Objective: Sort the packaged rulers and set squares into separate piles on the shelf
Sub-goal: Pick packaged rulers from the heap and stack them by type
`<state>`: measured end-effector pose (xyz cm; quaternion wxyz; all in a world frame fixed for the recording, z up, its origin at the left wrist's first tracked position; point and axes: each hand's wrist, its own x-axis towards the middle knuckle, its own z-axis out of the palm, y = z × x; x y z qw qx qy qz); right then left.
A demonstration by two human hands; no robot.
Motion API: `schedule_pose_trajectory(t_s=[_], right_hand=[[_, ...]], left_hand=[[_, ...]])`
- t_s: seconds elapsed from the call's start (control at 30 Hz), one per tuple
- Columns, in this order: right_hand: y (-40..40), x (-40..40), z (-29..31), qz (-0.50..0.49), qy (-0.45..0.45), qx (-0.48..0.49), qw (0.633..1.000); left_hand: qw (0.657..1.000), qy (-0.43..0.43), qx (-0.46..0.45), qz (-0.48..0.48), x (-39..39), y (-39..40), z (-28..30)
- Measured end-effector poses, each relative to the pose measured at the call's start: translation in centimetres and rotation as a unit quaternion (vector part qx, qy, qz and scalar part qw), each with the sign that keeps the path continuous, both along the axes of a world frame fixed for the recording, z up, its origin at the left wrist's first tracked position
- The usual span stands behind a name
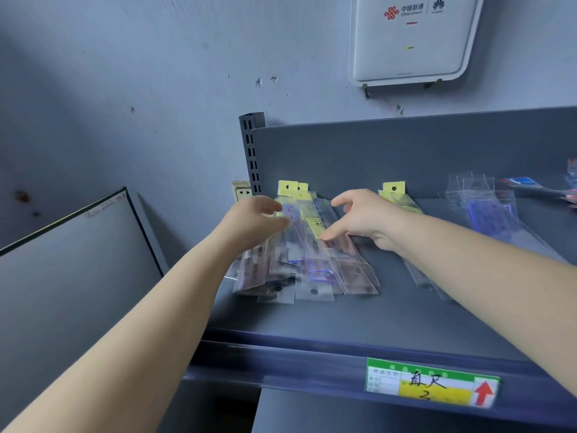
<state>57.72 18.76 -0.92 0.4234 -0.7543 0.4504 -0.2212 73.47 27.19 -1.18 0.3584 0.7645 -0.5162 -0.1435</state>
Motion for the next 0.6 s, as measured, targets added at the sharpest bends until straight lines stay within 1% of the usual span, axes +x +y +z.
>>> schedule_pose_trajectory(t_s=[0.1, 0.2, 0.3, 0.43, 0.6], right_hand=[[-0.1, -0.1, 0.3, -0.007, -0.007, 0.039, 0.999], [-0.4, -0.4, 0.7, -0.009, 0.008, 0.067, 0.998], [-1.0, -0.7, 0.8, -0.015, -0.020, 0.100, 0.995], [-1.5, -1.5, 0.8, -0.025, -0.104, 0.150, 0.983], [-1.7, -1.8, 0.5, -0.014, -0.186, 0.184, 0.965]], left_hand=[[0.998, -0.040, 0.042, -0.031, -1.2, -0.9, 0.5], [0.992, -0.085, 0.089, -0.010, -1.8, -2.3, 0.8], [0.990, -0.095, 0.106, 0.007, -2.3, -3.4, 0.8], [0.997, -0.034, 0.063, 0.006, -2.0, -3.8, -0.1], [0.997, 0.077, 0.019, 0.003, -2.1, -3.6, 0.1]])
